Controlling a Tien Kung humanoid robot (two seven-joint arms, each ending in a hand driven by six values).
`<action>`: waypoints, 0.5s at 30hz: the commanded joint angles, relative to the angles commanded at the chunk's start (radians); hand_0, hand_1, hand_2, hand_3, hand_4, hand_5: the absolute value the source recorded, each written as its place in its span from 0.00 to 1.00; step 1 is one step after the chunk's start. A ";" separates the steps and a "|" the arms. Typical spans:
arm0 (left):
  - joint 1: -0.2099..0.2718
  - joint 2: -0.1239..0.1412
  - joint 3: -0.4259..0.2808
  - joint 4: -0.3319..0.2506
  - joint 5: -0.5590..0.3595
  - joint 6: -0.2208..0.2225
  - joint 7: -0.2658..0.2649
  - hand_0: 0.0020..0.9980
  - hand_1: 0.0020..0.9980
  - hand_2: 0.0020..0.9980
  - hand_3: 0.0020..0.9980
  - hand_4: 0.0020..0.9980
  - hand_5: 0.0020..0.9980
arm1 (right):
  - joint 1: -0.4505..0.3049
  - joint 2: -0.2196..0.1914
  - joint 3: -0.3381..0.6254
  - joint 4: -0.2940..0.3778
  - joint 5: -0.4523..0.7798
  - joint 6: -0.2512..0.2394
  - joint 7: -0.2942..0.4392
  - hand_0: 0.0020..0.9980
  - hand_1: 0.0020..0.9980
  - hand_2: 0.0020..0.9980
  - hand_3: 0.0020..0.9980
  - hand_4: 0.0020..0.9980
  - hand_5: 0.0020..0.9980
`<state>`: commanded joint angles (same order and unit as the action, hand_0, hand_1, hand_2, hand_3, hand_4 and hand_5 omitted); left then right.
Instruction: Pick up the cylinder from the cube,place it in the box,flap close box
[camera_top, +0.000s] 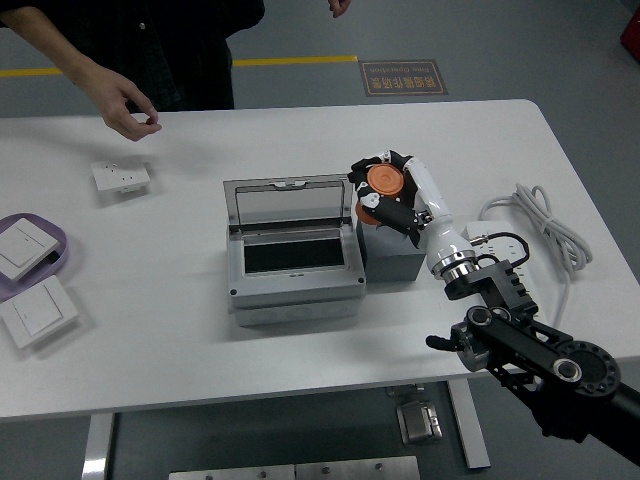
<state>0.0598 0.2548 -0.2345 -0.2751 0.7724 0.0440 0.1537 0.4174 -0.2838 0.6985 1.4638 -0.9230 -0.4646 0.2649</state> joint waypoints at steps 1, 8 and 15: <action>0.000 0.001 0.000 0.000 0.000 0.000 -0.001 0.63 0.62 0.55 0.64 0.71 0.31 | 0.007 -0.001 -0.012 0.026 -0.017 0.001 -0.019 0.34 0.26 0.35 0.29 0.00 0.00; 0.001 0.002 0.004 0.000 -0.007 0.001 -0.003 0.63 0.62 0.55 0.64 0.71 0.31 | 0.075 0.024 -0.084 0.136 -0.181 0.024 -0.152 0.19 0.13 0.28 0.23 0.00 0.00; 0.000 0.005 0.010 0.001 -0.013 0.004 -0.005 0.63 0.62 0.55 0.64 0.71 0.31 | 0.155 0.071 -0.147 0.059 -0.410 0.087 -0.299 0.18 0.13 0.28 0.23 0.00 0.00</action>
<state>0.0598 0.2595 -0.2241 -0.2739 0.7591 0.0480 0.1482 0.5720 -0.2124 0.5512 1.5232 -1.3332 -0.3774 -0.0343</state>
